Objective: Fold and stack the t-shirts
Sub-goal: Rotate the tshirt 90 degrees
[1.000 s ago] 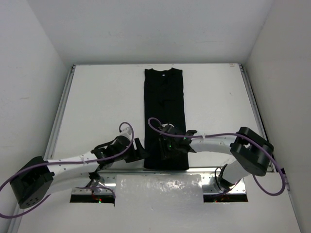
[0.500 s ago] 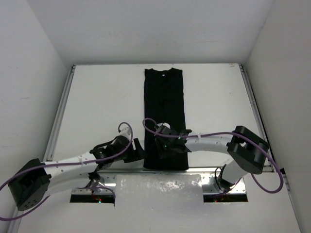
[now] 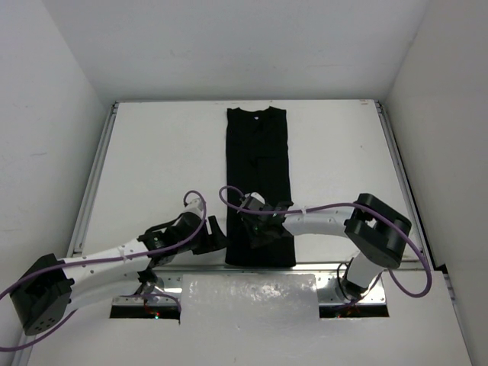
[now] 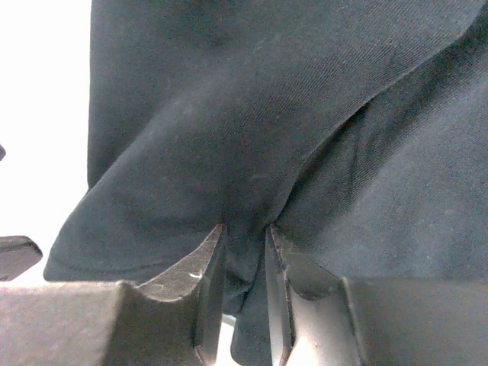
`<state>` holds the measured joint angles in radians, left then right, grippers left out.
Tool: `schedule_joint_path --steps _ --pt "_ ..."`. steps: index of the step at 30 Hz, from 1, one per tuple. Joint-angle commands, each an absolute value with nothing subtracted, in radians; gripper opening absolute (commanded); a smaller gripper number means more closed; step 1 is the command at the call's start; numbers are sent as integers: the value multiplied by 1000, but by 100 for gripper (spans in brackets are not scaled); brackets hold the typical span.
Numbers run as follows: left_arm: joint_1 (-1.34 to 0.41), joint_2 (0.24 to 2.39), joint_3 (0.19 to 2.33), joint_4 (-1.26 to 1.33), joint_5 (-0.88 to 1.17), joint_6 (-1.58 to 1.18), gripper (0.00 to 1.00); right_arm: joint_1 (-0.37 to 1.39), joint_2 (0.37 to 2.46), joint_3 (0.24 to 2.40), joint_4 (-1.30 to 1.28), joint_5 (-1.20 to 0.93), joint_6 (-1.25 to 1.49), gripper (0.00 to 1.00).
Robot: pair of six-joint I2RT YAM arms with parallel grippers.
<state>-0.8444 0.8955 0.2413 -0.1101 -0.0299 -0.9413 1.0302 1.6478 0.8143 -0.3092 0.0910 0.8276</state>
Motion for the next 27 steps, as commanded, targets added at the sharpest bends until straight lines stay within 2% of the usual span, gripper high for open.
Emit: schedule_joint_path --steps 1,2,3,10,13,27 --pt "-853 874 279 -110 -41 -920 62 1035 1655 851 -307 103 821 23" --pt "-853 873 282 -113 -43 -920 62 1037 1655 851 -305 104 821 21" --pt "-851 871 282 -118 -44 -919 62 1037 1655 853 -307 107 822 14" --pt "-853 873 287 -117 -40 -911 62 1039 1615 864 -328 120 819 10" --pt "-853 873 287 -114 -41 -911 62 1040 1580 861 -330 112 821 1" --pt "-853 853 301 -140 -49 -910 62 1043 1445 792 -336 66 856 0"
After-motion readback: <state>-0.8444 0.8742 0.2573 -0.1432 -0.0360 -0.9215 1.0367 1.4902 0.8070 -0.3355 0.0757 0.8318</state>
